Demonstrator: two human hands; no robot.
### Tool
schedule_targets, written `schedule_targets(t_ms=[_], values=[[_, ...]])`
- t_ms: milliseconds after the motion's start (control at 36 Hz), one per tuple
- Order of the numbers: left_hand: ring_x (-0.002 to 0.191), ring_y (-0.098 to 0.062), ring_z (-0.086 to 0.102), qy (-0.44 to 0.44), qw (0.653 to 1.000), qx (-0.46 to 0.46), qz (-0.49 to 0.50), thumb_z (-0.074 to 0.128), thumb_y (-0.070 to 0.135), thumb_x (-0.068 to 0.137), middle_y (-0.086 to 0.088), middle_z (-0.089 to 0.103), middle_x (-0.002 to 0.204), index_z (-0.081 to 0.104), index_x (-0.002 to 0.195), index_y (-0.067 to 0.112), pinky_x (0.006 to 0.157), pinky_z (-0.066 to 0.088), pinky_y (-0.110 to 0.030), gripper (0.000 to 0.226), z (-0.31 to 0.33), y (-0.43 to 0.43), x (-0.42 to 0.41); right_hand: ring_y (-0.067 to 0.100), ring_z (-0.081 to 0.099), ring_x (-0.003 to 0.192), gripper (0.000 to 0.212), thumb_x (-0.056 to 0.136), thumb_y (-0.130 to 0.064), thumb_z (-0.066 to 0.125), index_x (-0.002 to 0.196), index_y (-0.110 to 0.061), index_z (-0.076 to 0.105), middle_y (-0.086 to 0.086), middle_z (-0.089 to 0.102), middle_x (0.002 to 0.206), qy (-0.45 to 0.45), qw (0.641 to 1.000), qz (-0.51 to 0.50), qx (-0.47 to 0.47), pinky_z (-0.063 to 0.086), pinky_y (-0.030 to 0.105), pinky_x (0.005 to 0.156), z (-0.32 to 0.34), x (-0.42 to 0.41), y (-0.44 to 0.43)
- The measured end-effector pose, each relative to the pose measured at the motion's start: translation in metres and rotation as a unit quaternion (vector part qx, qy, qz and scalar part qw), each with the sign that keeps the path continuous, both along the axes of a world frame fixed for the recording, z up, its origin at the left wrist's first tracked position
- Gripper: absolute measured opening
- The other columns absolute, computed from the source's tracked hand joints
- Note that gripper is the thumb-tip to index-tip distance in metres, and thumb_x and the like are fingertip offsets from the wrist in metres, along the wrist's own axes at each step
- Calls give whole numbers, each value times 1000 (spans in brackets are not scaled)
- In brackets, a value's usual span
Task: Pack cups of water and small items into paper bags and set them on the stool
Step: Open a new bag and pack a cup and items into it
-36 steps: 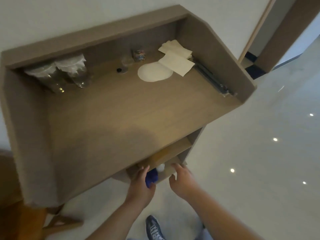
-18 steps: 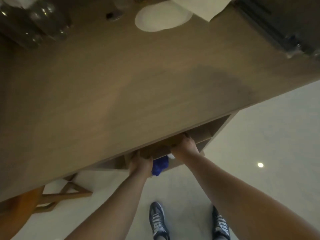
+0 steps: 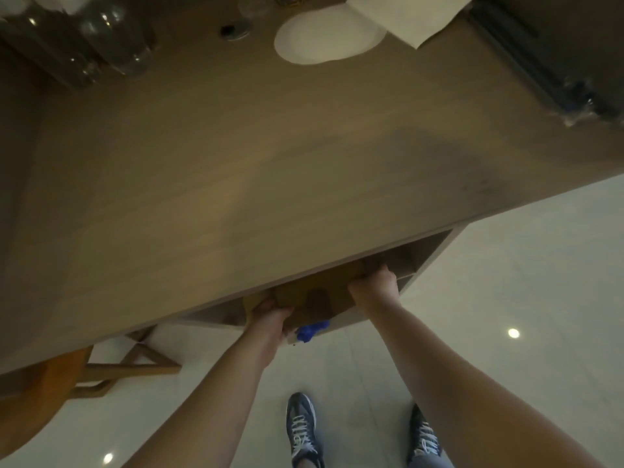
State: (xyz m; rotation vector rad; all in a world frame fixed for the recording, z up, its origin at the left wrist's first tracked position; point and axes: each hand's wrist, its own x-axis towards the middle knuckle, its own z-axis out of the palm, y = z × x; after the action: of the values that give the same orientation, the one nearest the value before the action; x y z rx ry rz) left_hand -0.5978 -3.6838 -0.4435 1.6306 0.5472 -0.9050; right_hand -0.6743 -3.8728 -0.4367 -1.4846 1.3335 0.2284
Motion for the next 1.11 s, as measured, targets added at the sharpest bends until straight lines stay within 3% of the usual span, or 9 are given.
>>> schedule_targets(t_ms=[83,306,528,667,750,889,972,1056,1111], values=[[105,-33,71,42,998,-45,-6,57,-9,98,-11,75,110,67,119,19,85,59,-45,37,12,6,0,24,63,84,21,89,-14,64,110,-9,64,10,64,98,3,996,-49,79,56,32,68,6,-8,-20],[124,-33,65,88,980,-62,-165,57,-16,94,-9,71,132,55,137,22,109,48,-54,58,46,15,-20,32,66,112,39,86,-4,72,121,-20,63,9,68,120,-15,984,10,175,57,52,103,34,-49,-44],[116,-32,72,157,973,-80,-152,68,25,100,-14,75,123,65,131,11,104,55,-51,35,97,21,-59,28,78,100,32,90,-12,82,120,-19,74,5,81,106,-6,983,49,175,58,51,103,67,-127,-35],[106,-28,76,103,984,-69,-130,66,24,102,-10,78,117,67,128,15,90,62,-44,27,123,21,-74,26,78,101,37,82,-21,82,117,-28,76,-2,82,104,4,983,66,170,58,49,103,109,-162,-20],[108,-29,75,90,982,-47,-161,72,22,98,-7,78,116,65,131,18,92,62,-45,34,136,24,-81,26,78,100,49,67,-24,79,115,-28,78,-1,82,103,2,984,81,156,60,48,100,123,-172,-14],[110,-35,73,117,961,-15,-252,77,10,92,-14,77,115,60,130,12,92,61,-50,42,173,34,-100,15,68,98,42,76,-27,58,117,-21,65,-1,68,108,85,974,205,50,58,25,75,164,-189,-5],[107,-32,73,83,939,-1,-332,78,12,92,-13,75,117,58,123,15,92,61,-51,37,202,34,-122,17,64,98,54,77,-33,54,129,-20,55,-2,62,109,126,959,254,-18,54,26,71,187,-199,2],[104,-26,72,24,920,13,-391,73,16,96,-7,72,116,58,118,18,84,64,-40,27,229,26,-141,23,63,109,57,91,-42,54,143,-21,48,4,59,129,132,951,270,-74,54,28,82,219,-205,13],[108,-24,70,-23,903,22,-428,74,24,95,-5,67,124,52,133,19,84,64,-35,44,253,19,-149,26,62,116,52,99,-44,49,142,-15,49,8,59,135,122,948,274,-108,55,34,95,257,-206,19]])
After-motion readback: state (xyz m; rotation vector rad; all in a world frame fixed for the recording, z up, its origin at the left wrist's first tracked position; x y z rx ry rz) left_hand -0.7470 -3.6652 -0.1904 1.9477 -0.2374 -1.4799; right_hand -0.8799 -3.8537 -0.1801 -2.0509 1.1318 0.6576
